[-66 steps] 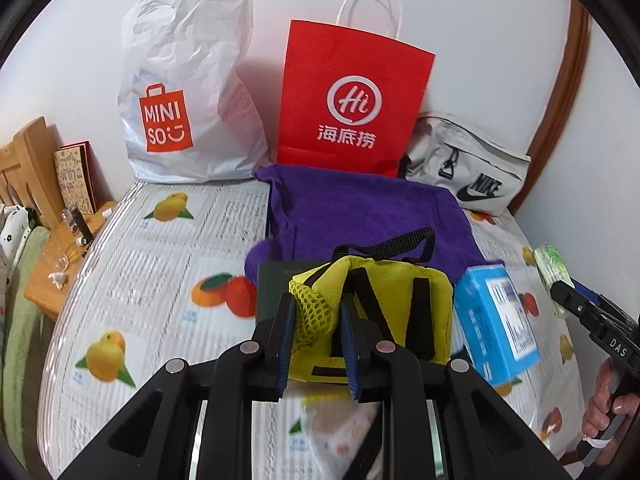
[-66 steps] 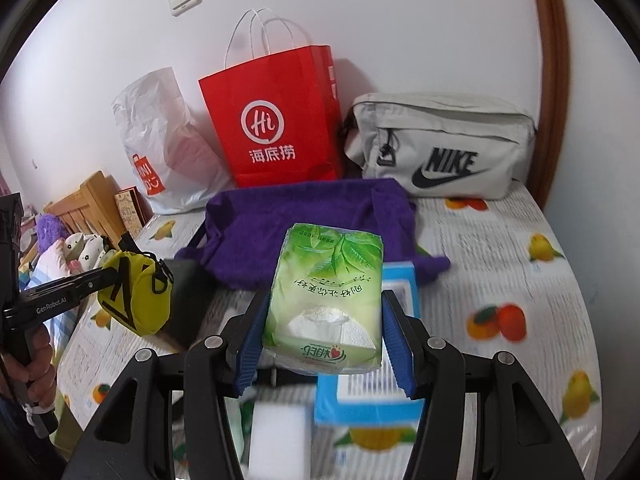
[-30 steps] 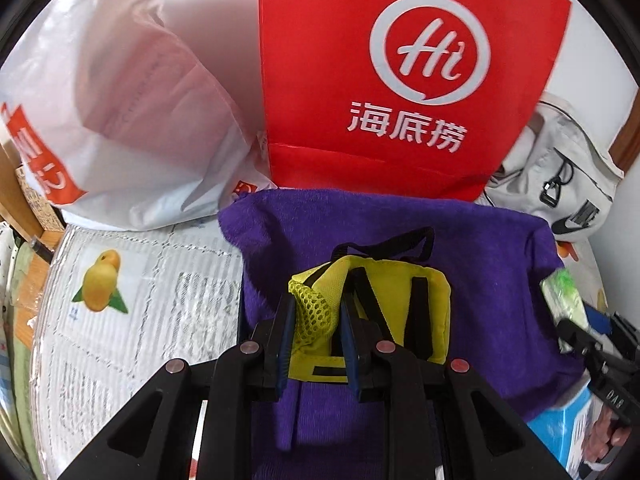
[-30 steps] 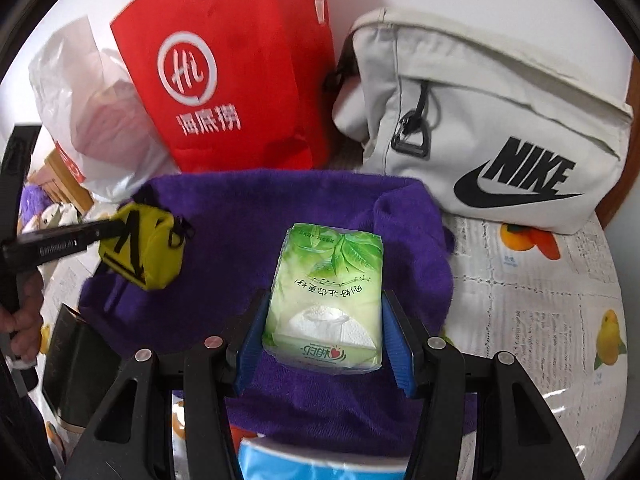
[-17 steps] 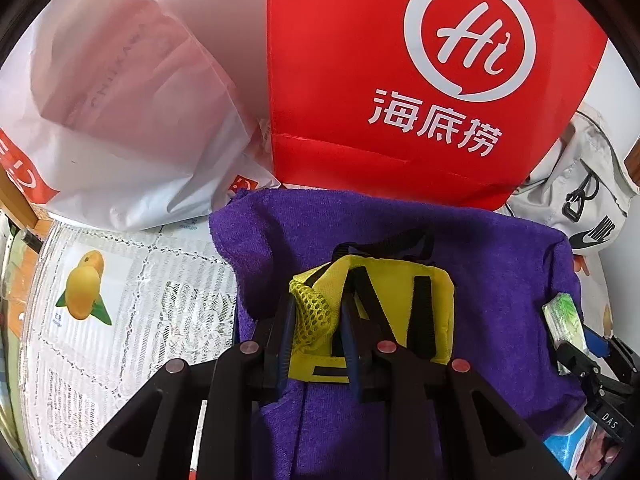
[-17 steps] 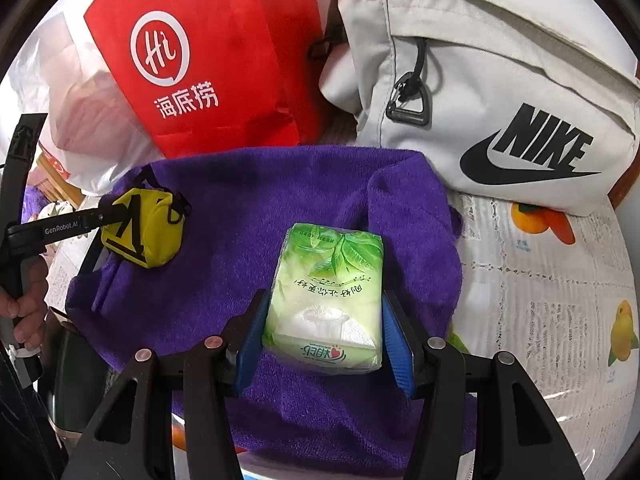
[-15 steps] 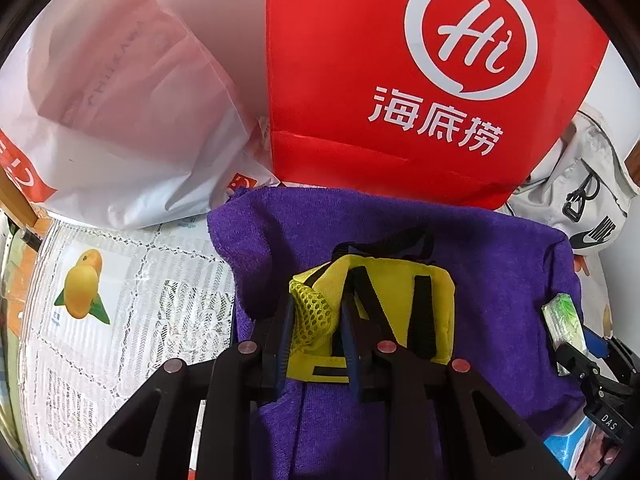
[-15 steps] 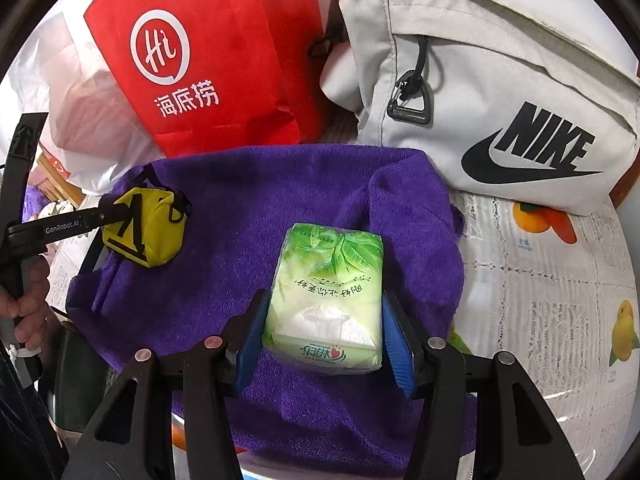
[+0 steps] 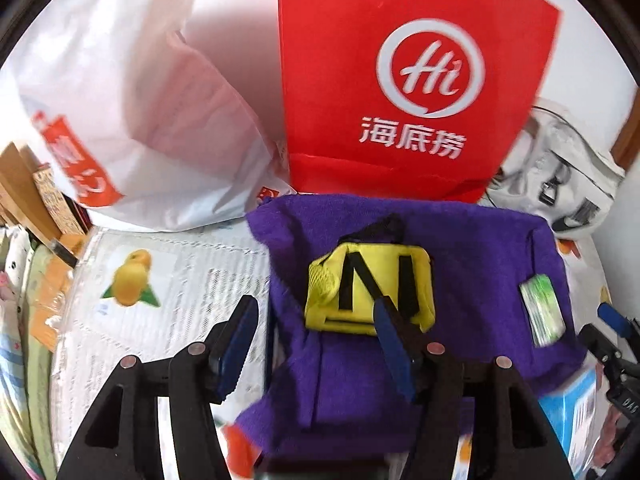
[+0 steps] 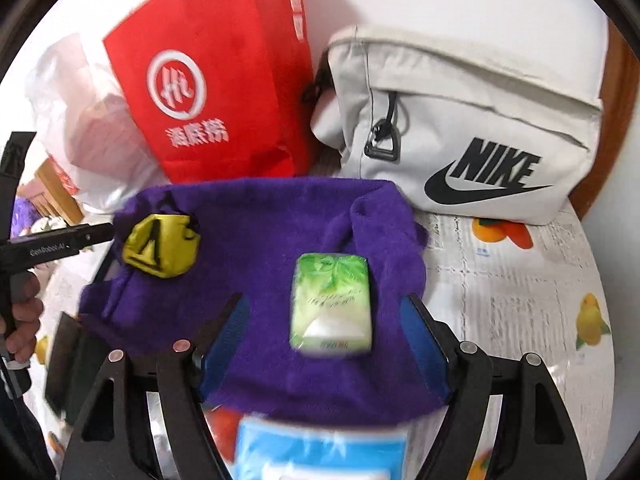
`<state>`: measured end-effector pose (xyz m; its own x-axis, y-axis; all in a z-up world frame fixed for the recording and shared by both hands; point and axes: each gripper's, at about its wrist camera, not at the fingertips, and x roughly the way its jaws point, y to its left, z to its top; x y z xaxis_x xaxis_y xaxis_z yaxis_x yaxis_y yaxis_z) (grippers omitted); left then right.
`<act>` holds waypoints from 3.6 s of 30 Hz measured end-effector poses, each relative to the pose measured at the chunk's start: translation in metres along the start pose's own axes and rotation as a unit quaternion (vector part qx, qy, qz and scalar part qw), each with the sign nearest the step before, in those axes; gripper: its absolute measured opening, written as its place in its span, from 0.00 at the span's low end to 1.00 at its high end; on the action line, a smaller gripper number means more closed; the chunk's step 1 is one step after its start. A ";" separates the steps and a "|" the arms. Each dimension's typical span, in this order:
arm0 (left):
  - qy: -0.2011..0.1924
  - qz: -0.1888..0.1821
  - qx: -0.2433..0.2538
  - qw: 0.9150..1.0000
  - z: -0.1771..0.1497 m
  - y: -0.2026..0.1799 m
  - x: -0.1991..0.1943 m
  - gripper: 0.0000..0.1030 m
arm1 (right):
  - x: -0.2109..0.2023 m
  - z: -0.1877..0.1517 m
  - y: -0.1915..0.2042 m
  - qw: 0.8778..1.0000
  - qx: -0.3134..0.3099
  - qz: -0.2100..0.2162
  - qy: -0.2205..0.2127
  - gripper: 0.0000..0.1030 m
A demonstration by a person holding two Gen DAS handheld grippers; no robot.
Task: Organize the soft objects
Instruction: 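Carry both items onto the purple towel and open both tools to release them, then grasp the white block with the right tool while the left tool moves toward the white glove, then grasp the white glove with the left tool while the right tool lifts the white block, then carry the glove and white block onto the purple towel and release both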
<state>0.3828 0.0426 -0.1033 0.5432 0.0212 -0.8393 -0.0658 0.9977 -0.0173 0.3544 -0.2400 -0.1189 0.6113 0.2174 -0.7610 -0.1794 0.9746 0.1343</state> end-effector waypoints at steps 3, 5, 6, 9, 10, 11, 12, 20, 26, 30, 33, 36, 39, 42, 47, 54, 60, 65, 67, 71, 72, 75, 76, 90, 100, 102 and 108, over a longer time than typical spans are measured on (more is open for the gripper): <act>0.002 -0.016 -0.001 1.000 -0.018 0.005 -0.020 0.56 | -0.029 -0.016 0.013 1.000 -0.005 0.009 -0.015 0.75; 0.004 -0.028 -0.001 1.000 -0.028 0.011 -0.030 0.56 | -0.044 -0.028 0.023 1.000 -0.009 0.016 -0.019 0.75; 0.005 -0.030 -0.002 1.000 -0.035 0.014 -0.036 0.56 | -0.050 -0.033 0.030 1.000 -0.012 0.021 -0.017 0.75; 0.005 -0.043 -0.007 0.999 -0.061 0.024 -0.055 0.56 | -0.073 -0.056 0.047 0.999 -0.021 0.025 -0.010 0.75; 0.005 -0.046 -0.008 0.999 -0.069 0.027 -0.059 0.56 | -0.079 -0.064 0.052 0.999 -0.024 0.023 -0.008 0.75; 0.006 -0.049 -0.011 0.999 -0.079 0.029 -0.067 0.56 | -0.085 -0.072 0.056 0.999 -0.027 0.021 -0.006 0.75; 0.005 -0.052 -0.014 0.999 -0.085 0.031 -0.073 0.56 | -0.094 -0.084 0.060 0.999 -0.030 0.017 -0.003 0.75; 0.000 -0.071 -0.021 0.997 -0.150 0.035 -0.108 0.57 | -0.117 -0.166 0.071 0.999 -0.024 0.036 0.028 0.77; 0.015 -0.058 -0.022 0.998 -0.186 0.039 -0.110 0.64 | -0.104 -0.198 0.070 0.999 -0.014 0.015 0.040 0.77; 0.019 -0.051 -0.012 0.998 -0.204 0.040 -0.113 0.64 | -0.087 -0.207 0.069 0.999 -0.005 0.024 0.047 0.77; 0.020 -0.058 -0.007 0.998 -0.217 0.033 -0.111 0.64 | -0.071 -0.210 0.071 0.998 -0.005 0.033 0.062 0.77; 0.024 -0.074 0.001 0.997 -0.226 0.021 -0.106 0.64 | -0.069 -0.212 0.075 0.999 -0.013 0.027 0.045 0.61; 0.024 -0.090 0.018 0.995 -0.230 0.004 -0.103 0.64 | -0.075 -0.215 0.073 0.999 -0.018 0.031 0.039 0.49; 0.020 -0.105 0.034 0.994 -0.230 -0.013 -0.100 0.64 | -0.090 -0.222 0.065 0.999 -0.011 0.033 0.027 0.49; 0.014 -0.118 0.053 0.992 -0.226 -0.037 -0.095 0.64 | -0.109 -0.234 0.054 1.000 -0.010 0.023 0.016 0.49; 0.012 -0.133 0.071 0.988 -0.221 -0.071 -0.083 0.64 | -0.124 -0.244 0.032 1.000 0.004 0.007 -0.001 0.49; 0.022 -0.129 0.077 0.988 -0.216 -0.090 -0.064 0.64 | -0.110 -0.250 0.015 1.000 0.025 -0.001 0.012 0.49; 0.026 -0.131 0.083 0.988 -0.218 -0.095 -0.052 0.33 | -0.103 -0.248 0.015 1.000 0.026 0.003 -0.002 0.49; 0.024 -0.136 0.081 0.987 -0.217 -0.093 -0.051 0.25 | -0.101 -0.244 0.014 0.999 0.033 0.006 -0.005 0.49; 0.023 -0.165 0.070 0.983 -0.215 -0.082 -0.060 0.13 | -0.094 -0.237 0.014 0.999 0.038 0.015 -0.009 0.49; 0.018 -0.170 0.066 0.983 -0.215 -0.079 -0.065 0.13 | -0.092 -0.235 0.015 0.999 0.038 0.019 -0.010 0.49; 0.005 -0.172 0.057 0.983 -0.215 -0.069 -0.078 0.13 | -0.091 -0.235 0.019 0.999 0.036 0.018 -0.010 0.49; 0.002 -0.172 0.055 0.983 -0.216 -0.066 -0.082 0.13 | -0.092 -0.235 0.020 0.999 0.034 0.015 -0.010 0.49; -0.021 -0.136 0.022 0.990 -0.242 0.001 -0.117 0.13 | -0.115 -0.256 0.031 0.999 0.032 0.003 0.010 0.49; -0.022 -0.121 -0.013 0.992 -0.262 0.037 -0.128 0.13 | -0.139 -0.259 0.027 0.999 0.043 -0.018 0.003 0.49; -0.027 -0.123 -0.017 0.992 -0.261 0.041 -0.133 0.13 | -0.145 -0.256 0.027 0.999 0.046 -0.016 -0.003 0.49; -0.041 -0.132 -0.022 0.990 -0.250 0.043 -0.149 0.13 | -0.163 -0.239 0.032 0.999 0.041 -0.012 -0.022 0.49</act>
<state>0.0897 0.0665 -0.1150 0.6130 -0.2336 -0.7548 0.0527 0.9652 -0.2560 0.0646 -0.2577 -0.1425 0.6488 0.1949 -0.7356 -0.1012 0.9802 0.1704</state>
